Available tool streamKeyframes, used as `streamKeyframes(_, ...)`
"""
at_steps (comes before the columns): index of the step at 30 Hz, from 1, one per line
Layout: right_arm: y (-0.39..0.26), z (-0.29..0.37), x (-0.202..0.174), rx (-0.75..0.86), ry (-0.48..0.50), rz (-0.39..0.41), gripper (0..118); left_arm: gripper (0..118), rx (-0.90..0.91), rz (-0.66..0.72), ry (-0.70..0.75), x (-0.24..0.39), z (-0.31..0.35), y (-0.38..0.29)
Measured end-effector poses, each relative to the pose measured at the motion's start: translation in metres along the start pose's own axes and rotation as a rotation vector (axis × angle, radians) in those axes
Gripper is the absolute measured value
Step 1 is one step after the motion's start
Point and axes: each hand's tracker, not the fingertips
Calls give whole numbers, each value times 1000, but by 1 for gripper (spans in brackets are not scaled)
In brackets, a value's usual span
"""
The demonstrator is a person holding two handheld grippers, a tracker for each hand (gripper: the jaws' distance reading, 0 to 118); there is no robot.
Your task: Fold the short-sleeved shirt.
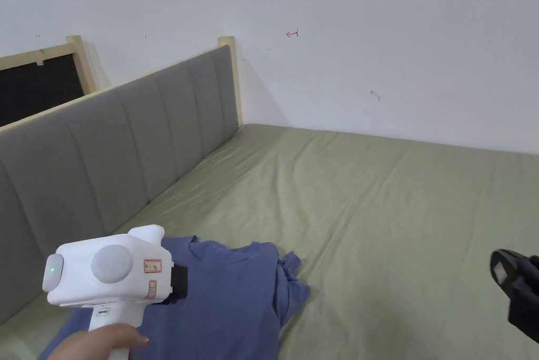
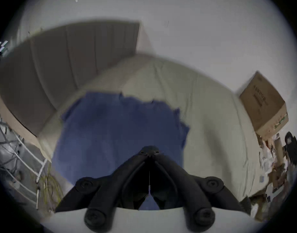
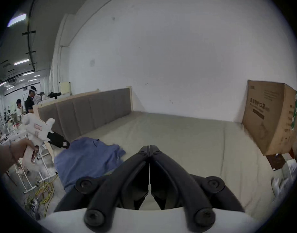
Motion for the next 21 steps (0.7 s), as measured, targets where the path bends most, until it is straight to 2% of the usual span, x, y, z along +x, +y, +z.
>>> streamKeyframes(3, -11, -7, 12, -57, -29, -10, 0, 2, -118, 74, 116, -22, -52, 12)
streamKeyframes(4, -14, -7, 14, -77, -43, -7, 0, 18, -145, 88, 127, -31, -68, 15)
streamKeyframes(5, -17, -9, 17, -93, -52, -6, 0, 59, -175, 121, 130, -41, -82, 16)
streamKeyframes(6, -20, -11, 20, -104, -54, -10, 0, 84, -187, 150, 158, -50, -98, 17)
streamKeyframes(7, -23, -13, 23, -118, -55, -15, 0, 97, -197, 152, 170, -55, -110, 17)
streamKeyframes(10, -30, -20, 28, -148, -61, -27, 0, 102, -212, 79, 222, -64, -138, 8)
streamKeyframes(12, -34, -25, 29, -164, -63, -36, 0, 118, -252, 22, 214, -65, -158, -2)
streamKeyframes(14, -38, -30, 28, -181, -58, -41, 0, 118, -171, -22, 218, -62, -164, -7)
streamKeyframes(17, -46, -36, 24, -202, -50, -38, 0, 118, -98, -7, 271, -65, -163, -16)
streamKeyframes(18, -48, -38, 22, -210, -44, -39, 0, 118, -66, -28, 287, -42, -150, -32)
streamKeyframes(21, -54, -39, 20, -232, -18, -48, 0, 117, -41, -40, 277, -39, -131, -35)
